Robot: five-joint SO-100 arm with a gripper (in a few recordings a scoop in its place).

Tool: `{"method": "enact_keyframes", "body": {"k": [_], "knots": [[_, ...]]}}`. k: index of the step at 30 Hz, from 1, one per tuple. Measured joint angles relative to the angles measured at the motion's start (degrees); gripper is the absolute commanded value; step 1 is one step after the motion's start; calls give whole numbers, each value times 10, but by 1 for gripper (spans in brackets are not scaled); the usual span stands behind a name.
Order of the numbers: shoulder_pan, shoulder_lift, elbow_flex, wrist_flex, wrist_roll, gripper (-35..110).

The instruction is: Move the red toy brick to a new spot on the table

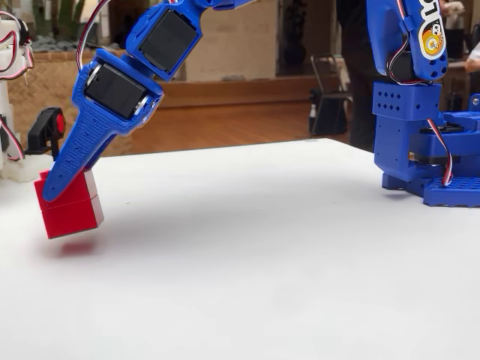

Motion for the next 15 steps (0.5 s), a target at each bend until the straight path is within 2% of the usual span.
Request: {"method": "enact_keyframes", "body": {"k": [7, 15], "knots": [[-28, -62, -109, 48, 57, 3], [-33, -135, -173, 53, 91, 2]]}}
